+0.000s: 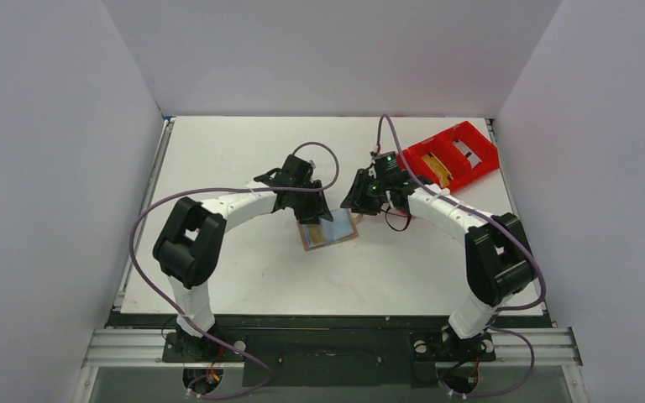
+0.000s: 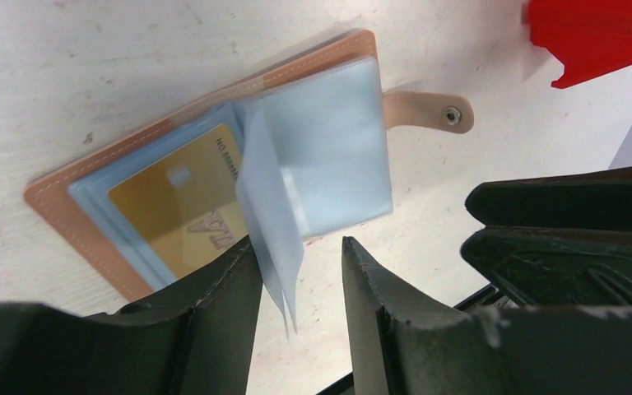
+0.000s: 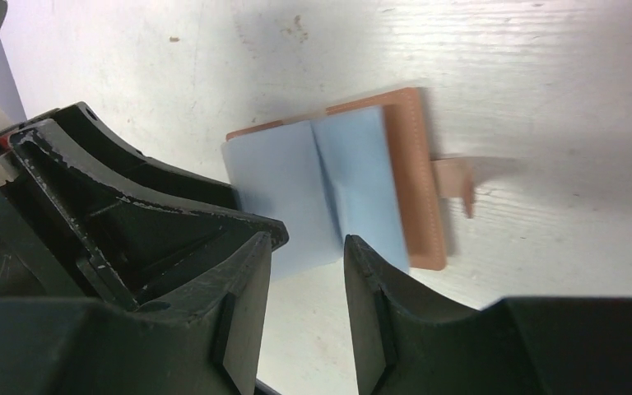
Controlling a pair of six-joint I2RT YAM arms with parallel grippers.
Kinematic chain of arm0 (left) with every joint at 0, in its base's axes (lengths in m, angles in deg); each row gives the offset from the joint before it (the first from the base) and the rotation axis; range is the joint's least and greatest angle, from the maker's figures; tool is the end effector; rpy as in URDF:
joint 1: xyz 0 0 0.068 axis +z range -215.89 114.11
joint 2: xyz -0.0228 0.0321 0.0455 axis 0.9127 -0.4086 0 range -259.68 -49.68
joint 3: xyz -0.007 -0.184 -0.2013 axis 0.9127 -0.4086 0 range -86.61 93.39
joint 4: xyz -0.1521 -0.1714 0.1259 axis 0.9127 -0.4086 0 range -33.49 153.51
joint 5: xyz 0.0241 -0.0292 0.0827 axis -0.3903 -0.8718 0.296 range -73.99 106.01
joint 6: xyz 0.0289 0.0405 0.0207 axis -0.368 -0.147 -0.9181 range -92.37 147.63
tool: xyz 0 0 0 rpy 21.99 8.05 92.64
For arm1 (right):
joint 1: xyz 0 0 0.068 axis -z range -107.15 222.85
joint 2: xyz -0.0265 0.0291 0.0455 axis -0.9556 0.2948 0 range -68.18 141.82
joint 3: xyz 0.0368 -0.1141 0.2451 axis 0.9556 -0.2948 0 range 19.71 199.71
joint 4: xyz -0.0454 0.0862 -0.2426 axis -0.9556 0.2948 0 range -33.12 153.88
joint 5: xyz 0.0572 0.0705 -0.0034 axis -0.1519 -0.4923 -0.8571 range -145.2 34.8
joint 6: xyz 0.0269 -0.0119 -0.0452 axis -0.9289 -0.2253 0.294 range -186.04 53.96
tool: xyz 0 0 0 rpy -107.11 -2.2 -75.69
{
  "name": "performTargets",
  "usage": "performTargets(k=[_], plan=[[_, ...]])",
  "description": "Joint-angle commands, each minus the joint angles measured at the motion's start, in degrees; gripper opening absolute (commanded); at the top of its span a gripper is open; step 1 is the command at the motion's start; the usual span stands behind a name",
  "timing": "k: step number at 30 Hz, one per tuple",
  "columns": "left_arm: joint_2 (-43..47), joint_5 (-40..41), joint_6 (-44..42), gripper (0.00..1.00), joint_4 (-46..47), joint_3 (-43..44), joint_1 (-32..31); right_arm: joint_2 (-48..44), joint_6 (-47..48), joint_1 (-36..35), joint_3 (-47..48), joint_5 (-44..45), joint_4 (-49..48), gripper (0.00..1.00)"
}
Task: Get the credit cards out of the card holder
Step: Remove the credit card from the card holder.
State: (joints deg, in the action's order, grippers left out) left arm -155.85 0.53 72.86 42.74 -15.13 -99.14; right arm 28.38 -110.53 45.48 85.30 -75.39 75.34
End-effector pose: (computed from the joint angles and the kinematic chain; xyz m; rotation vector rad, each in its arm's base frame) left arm 0.3214 -0.2222 0.1878 -0.1696 2.7209 -0.8225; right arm 0.3148 0.1769 0.2196 0.2188 2.6061 0.9422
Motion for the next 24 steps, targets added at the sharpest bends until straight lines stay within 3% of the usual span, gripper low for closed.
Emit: performTargets(k=[1,13,24], plan=[[-2.2,-1.5,-0.1,0.38,2.7,5.4,-1.0,-4.1,0.7,1.9,-1.9,3.7,-0.1,0.35],[-11.6,-0.8,-0.3,0.47,-0.6,16.0,-4.0,-9.5,1.0,5.1,-6.4,6.5,0.7,0.35],[-13.1,-2.0,-1.3,0.47,-0.6,12.0,-4.7,-9.0,1.8,5.5,-7.6,5.8,0.6,0.35]])
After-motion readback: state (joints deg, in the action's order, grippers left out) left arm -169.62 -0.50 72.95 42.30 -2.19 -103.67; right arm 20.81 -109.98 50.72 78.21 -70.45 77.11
